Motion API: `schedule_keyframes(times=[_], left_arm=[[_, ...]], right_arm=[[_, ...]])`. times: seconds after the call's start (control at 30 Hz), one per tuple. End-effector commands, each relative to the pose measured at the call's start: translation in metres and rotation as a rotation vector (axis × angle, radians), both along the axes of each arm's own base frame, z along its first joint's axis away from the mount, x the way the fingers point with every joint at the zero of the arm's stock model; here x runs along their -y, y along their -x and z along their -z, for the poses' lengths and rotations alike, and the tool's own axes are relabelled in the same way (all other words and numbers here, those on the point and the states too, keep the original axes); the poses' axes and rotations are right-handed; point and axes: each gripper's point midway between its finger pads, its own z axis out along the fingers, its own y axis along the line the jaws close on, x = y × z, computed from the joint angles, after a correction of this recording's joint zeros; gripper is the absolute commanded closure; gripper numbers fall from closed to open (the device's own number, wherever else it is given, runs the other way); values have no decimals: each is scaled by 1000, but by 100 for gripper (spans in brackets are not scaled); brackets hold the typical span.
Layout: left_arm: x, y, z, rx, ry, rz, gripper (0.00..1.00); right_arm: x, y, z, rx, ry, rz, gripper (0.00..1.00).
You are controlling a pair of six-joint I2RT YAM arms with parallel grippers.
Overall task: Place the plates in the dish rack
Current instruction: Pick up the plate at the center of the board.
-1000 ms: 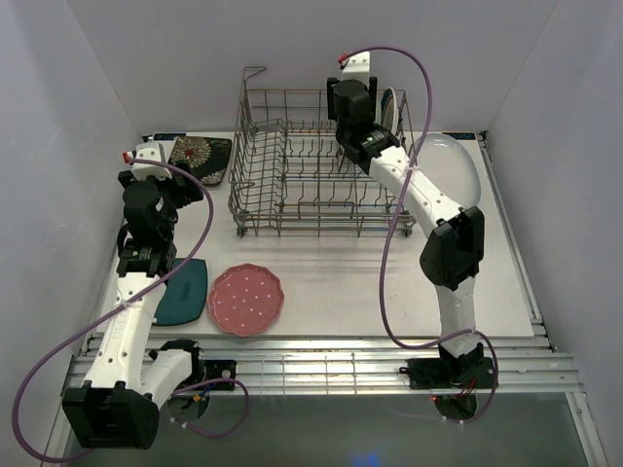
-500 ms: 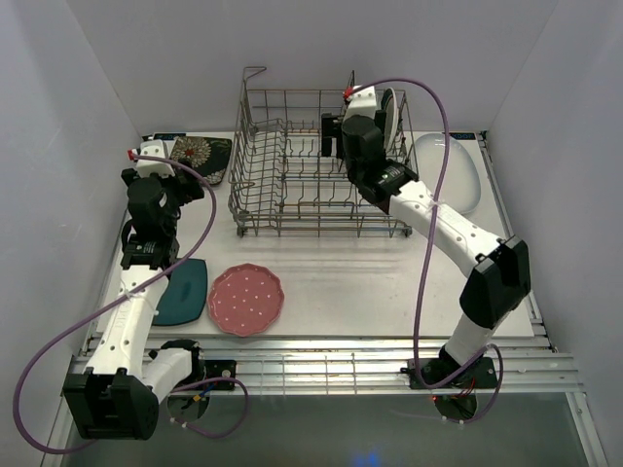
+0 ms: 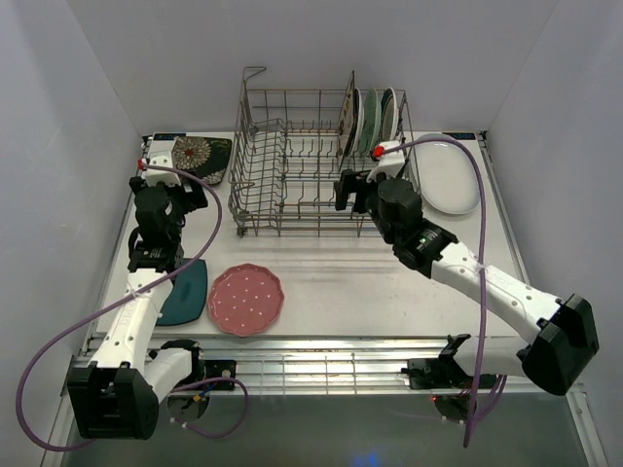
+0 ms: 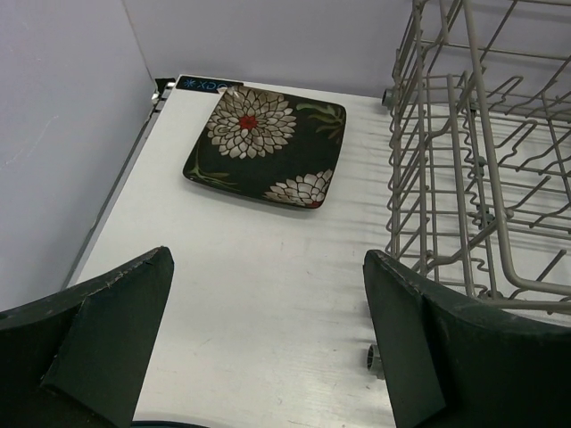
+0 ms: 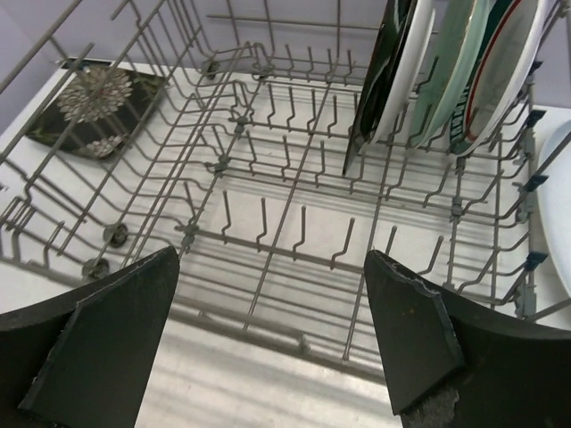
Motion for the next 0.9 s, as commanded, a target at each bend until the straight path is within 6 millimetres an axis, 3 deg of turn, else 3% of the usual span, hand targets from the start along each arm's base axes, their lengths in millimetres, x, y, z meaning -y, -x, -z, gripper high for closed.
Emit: schedule_keyframes(times=[0.0,0.2,0.3,0.47,0.6,0.83,0.87], left_arm=[[3,4,-17,65,2,25,2],[9,16,-27,112,18,53,2],[10,20,-31,130,25,59,2],[11,22,-33,142,21,65,2],[9,24,-35,147,16,55,2],[11,25,-37,156,15,67,2],[11,25,-37,156,15,67,2]], right_arm=[[-5,21,-20,66,-131,-83,10],[-11,46,-10,62,-160,-196,10],[-19,45,-6,36,-147,-213,10],[-33,38,21,-83,-91,-203,10],[-44,41,24,-127,-88,-211,9],[-62,77,13,-100,-143,-330,9],[-62,81,19,-110,-145,-339,9]])
